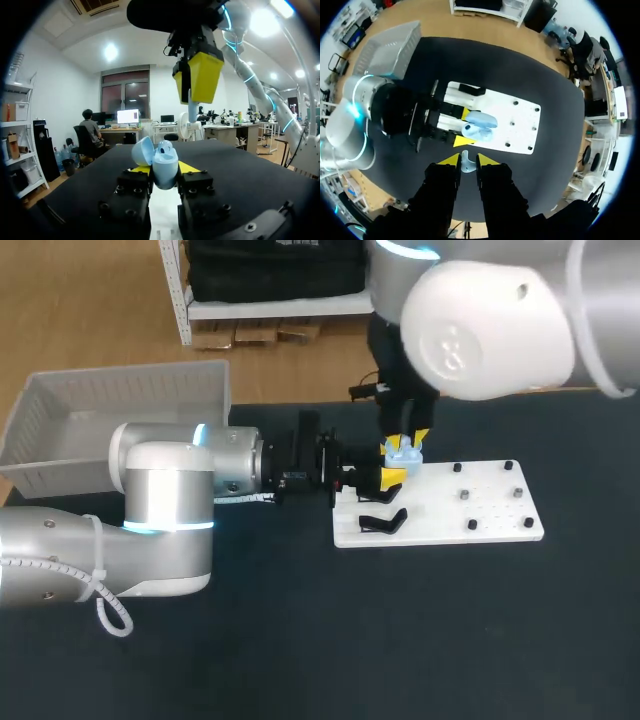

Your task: Pick up each earbud case from the left stands, insert the matching earbuds, close the lid, and place the case in the box.

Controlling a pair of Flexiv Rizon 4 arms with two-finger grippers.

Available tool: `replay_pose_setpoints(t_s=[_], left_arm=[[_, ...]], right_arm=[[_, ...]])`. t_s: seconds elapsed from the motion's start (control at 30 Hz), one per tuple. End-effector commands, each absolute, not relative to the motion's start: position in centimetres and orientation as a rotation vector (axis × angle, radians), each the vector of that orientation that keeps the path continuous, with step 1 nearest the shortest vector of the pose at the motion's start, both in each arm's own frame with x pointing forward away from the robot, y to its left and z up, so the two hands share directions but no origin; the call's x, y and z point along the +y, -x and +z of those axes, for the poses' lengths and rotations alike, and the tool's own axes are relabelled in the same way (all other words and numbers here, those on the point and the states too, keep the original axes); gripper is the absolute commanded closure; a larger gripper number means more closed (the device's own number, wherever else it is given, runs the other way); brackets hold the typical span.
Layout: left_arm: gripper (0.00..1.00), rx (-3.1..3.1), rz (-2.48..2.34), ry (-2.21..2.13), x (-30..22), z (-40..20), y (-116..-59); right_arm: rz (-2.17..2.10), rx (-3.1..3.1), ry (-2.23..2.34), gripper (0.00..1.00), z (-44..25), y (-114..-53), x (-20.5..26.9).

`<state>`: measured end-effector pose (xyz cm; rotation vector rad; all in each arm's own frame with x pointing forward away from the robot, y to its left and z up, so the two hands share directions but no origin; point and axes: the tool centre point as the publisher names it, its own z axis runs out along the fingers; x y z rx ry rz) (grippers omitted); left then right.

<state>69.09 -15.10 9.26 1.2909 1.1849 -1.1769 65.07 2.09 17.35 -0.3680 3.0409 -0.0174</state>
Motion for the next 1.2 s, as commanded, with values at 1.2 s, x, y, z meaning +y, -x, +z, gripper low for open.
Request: replay_pose_setpoints(t_s=[1.2], left_arm=[[1.00,1.184,-1.170,-1.285,-15.1,9.2,-68.9]], right_arm=[[-0.048,3.082,0.369,1.00,15.6,-67.1,2.6]])
